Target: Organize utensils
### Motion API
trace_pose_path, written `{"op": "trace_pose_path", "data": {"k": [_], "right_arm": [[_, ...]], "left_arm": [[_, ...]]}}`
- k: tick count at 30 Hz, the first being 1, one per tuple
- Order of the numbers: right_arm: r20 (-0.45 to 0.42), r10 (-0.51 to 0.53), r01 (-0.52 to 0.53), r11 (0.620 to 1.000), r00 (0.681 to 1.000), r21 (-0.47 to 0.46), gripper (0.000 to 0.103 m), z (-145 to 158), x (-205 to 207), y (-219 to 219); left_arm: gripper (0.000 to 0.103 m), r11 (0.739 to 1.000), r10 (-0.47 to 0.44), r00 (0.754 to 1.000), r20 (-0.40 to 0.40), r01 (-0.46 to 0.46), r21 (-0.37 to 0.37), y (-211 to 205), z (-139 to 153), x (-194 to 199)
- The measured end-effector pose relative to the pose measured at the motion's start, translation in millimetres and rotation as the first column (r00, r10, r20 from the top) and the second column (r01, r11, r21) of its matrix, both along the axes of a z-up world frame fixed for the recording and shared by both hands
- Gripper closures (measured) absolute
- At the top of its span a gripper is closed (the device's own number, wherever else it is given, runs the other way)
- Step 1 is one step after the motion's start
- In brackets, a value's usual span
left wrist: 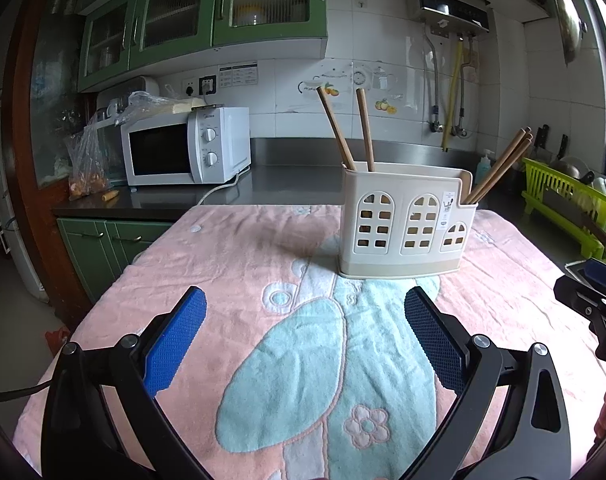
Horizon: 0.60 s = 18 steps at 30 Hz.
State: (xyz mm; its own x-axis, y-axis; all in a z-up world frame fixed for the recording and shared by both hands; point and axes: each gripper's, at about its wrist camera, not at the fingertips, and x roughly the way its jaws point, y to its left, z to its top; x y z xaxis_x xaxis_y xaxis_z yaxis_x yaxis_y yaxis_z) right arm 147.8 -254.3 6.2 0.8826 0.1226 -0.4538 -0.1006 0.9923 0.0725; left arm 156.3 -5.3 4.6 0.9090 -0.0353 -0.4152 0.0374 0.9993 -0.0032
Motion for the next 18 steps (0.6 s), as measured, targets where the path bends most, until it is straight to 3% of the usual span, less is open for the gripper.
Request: {"op": "trace_pose_path", "data": {"k": [18], "right_arm": [[-0.008,-0.004,0.004,1.0,1.0,-0.001,0.013,-2.9,1.3,-1.0]], "left_arm": [[0.005,0.999,0.007,1.0,0.004,-0.007,0.031,-3.5,0.5,-0.3]]}}
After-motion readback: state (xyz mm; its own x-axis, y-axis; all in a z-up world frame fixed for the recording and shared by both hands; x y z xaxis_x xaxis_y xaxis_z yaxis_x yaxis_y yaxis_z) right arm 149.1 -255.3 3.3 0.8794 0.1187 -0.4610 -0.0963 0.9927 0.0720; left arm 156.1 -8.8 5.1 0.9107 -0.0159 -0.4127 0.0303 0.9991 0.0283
